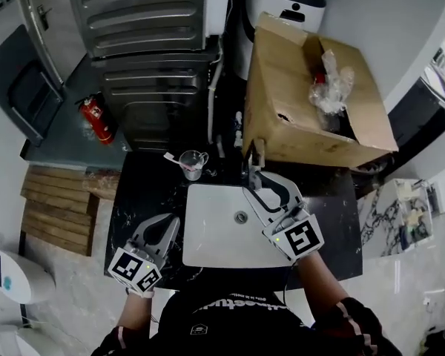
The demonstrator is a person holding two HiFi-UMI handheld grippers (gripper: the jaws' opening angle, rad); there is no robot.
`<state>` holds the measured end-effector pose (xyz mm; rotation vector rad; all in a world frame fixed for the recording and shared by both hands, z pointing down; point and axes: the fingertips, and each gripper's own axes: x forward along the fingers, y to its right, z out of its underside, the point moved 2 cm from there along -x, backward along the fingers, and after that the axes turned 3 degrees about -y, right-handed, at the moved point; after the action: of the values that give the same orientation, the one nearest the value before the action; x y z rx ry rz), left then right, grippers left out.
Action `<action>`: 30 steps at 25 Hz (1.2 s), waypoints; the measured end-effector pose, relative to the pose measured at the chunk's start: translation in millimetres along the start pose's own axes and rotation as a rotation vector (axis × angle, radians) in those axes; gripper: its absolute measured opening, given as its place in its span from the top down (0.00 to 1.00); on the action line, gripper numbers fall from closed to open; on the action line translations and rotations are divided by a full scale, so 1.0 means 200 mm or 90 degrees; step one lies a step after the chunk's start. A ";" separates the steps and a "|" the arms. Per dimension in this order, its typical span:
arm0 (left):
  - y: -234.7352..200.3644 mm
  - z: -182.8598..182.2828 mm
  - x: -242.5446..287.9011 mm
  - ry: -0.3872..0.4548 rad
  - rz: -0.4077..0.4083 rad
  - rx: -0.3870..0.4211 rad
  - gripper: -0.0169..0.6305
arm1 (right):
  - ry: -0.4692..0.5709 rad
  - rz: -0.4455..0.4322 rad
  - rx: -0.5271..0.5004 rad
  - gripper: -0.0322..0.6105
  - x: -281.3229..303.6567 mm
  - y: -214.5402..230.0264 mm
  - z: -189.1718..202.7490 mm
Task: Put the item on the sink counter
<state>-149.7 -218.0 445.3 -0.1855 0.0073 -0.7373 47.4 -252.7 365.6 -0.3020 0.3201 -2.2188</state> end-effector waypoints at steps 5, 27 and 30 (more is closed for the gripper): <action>0.18 -0.02 0.25 -0.003 0.055 0.003 0.94 | -0.046 0.044 0.047 0.78 -0.27 0.10 0.06; 0.55 -0.20 0.55 0.007 0.111 0.073 0.94 | 0.024 0.123 0.228 0.89 -0.74 0.24 0.16; 0.54 -0.16 0.53 -0.002 0.103 0.061 0.94 | 0.006 0.105 0.230 0.89 -0.72 0.18 0.19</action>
<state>-1.0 -216.3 402.5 -0.0927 -0.0155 -0.5748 174.0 -166.1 374.8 -0.0664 -0.0526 -2.0671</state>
